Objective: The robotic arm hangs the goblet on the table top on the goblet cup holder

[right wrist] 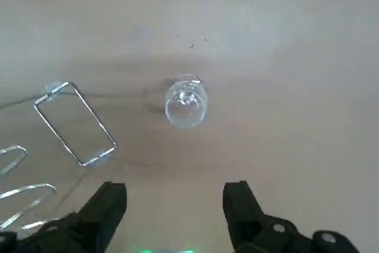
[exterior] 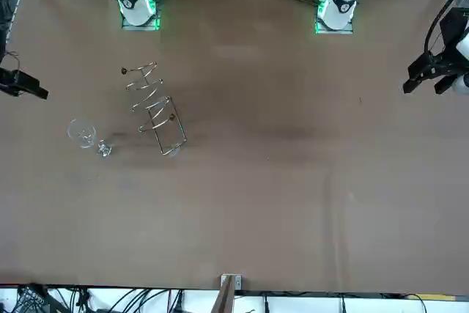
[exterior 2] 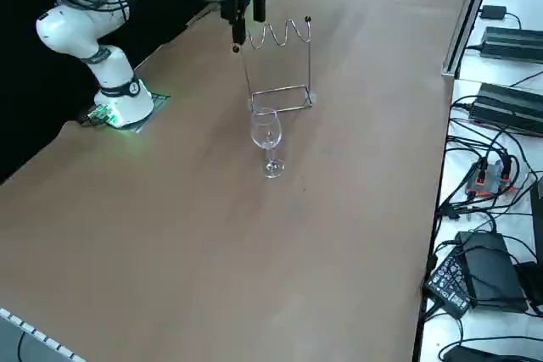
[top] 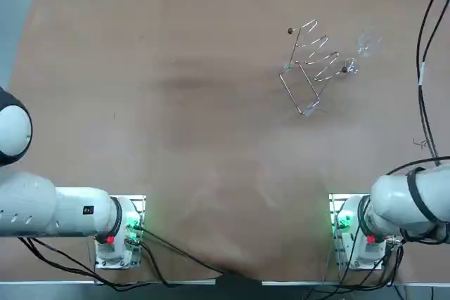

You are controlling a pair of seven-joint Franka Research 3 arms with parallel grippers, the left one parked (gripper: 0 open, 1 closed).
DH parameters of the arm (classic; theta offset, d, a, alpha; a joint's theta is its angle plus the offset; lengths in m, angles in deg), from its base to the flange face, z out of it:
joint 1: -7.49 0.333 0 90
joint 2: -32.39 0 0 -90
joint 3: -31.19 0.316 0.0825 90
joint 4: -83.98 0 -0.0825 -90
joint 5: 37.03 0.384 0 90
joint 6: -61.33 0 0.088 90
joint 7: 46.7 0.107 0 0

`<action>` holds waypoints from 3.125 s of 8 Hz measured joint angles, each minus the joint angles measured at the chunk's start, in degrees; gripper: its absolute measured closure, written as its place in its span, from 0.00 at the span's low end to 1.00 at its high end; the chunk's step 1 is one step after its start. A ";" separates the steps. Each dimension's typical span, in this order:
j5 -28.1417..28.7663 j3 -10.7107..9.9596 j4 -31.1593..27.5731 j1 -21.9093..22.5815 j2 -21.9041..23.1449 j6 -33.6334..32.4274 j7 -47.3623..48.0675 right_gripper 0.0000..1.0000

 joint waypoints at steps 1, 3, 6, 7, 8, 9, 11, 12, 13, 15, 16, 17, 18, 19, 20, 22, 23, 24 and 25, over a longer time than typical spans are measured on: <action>0.17 0.00 -0.64 -0.83 -0.25 1.06 -3.93 0.00; 1.61 0.00 -3.34 -2.59 -0.59 5.67 -13.54 0.00; 5.38 -0.04 -6.65 -5.95 -2.29 12.75 -29.37 0.00; 7.67 -0.05 -7.44 -7.37 -3.10 14.56 -36.86 0.00; 10.24 -0.08 -8.13 -9.08 -4.21 16.07 -45.04 0.00; 13.60 -0.12 -8.72 -11.03 -5.75 17.18 -54.31 0.00; 19.71 -0.20 -9.12 -14.47 -9.66 18.89 -71.29 0.00; 21.69 -0.21 -9.13 -15.67 -11.47 19.17 -77.61 0.00; 23.32 -0.21 -9.13 -16.57 -12.85 19.21 -82.83 0.00; 25.88 -0.22 -9.15 -18.04 -15.03 19.25 -92.62 0.00; 27.41 -0.22 -9.22 -18.76 -16.45 19.25 -97.00 0.00; 28.97 -0.25 -9.27 -19.66 -18.28 19.28 -101.22 0.00; 30.22 -0.26 -9.27 -20.65 -20.26 19.33 -105.41 0.00; 31.15 -0.27 -9.25 -21.49 -22.11 19.34 -109.07 0.00; 31.91 -0.26 -9.18 -22.19 -23.99 19.31 -112.29 0.00; 34.06 -0.26 -9.01 -22.96 -28.04 19.34 -117.98 0.00; 34.60 -0.25 -8.91 -23.09 -29.75 19.36 -119.94 0.00; 35.32 -0.16 -8.82 -23.11 -31.19 19.45 -121.52 0.00; 36.17 0.08 -8.71 -23.09 -32.46 19.84 -123.46 0.00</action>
